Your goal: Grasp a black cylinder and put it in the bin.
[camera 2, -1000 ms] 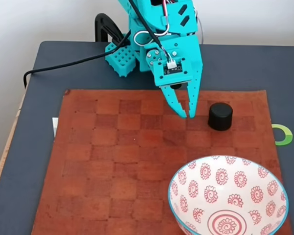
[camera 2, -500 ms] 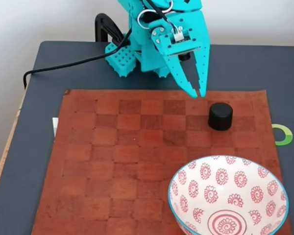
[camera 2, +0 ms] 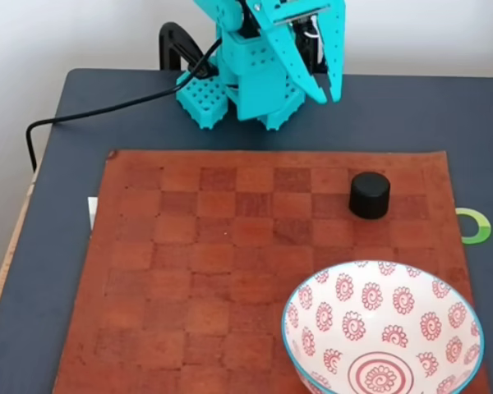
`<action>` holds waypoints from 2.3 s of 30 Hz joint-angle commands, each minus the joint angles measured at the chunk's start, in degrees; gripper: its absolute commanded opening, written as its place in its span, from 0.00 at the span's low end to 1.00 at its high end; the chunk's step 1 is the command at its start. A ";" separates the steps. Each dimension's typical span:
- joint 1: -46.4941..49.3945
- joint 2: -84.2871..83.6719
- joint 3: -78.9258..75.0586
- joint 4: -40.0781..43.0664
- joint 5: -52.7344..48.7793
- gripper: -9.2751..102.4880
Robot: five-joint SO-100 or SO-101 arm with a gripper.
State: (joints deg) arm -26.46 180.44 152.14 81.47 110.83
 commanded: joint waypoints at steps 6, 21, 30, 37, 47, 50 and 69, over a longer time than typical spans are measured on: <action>0.00 -20.57 -13.80 0.35 -0.53 0.08; -8.35 -51.77 -23.55 -0.70 5.54 0.09; -15.47 -59.94 -27.16 -3.16 11.34 0.11; -19.34 -64.16 -26.37 -12.66 13.62 0.21; -20.39 -72.77 -26.72 -15.29 12.83 0.34; -19.86 -73.12 -26.37 -15.12 12.57 0.37; -19.60 -74.09 -19.78 -16.70 12.83 0.37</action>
State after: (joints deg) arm -46.41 106.08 132.10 66.09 123.66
